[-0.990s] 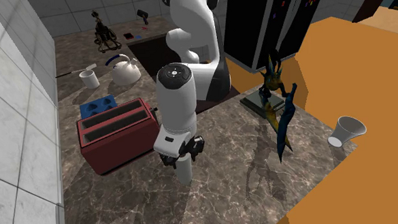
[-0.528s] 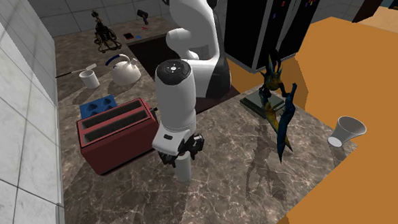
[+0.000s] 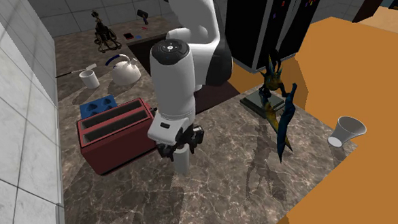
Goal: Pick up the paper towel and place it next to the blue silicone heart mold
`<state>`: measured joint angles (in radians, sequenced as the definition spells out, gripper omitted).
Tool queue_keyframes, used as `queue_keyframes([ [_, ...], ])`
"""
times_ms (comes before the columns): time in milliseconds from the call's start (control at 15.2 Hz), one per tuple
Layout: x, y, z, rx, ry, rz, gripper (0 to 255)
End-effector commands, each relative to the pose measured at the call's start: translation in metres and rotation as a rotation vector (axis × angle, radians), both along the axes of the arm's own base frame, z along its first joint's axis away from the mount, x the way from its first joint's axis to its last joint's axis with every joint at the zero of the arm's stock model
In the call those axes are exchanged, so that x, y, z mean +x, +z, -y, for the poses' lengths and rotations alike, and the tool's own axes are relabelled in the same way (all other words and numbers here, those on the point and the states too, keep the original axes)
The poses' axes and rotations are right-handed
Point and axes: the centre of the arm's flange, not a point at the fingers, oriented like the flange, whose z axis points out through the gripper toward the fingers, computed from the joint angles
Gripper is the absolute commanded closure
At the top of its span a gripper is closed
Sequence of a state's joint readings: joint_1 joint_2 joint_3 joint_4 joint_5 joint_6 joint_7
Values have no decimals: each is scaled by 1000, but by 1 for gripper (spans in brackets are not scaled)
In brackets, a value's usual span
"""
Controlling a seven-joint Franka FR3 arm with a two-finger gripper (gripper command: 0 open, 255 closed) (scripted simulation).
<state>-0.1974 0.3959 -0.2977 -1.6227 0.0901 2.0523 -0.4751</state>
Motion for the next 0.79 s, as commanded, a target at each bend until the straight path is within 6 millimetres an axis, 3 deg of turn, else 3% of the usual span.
queue_keyframes([
  [0, 0, 10, 0, 0, 0, -1, 255],
  [726, 0, 68, 0, 0, 0, -1, 255],
])
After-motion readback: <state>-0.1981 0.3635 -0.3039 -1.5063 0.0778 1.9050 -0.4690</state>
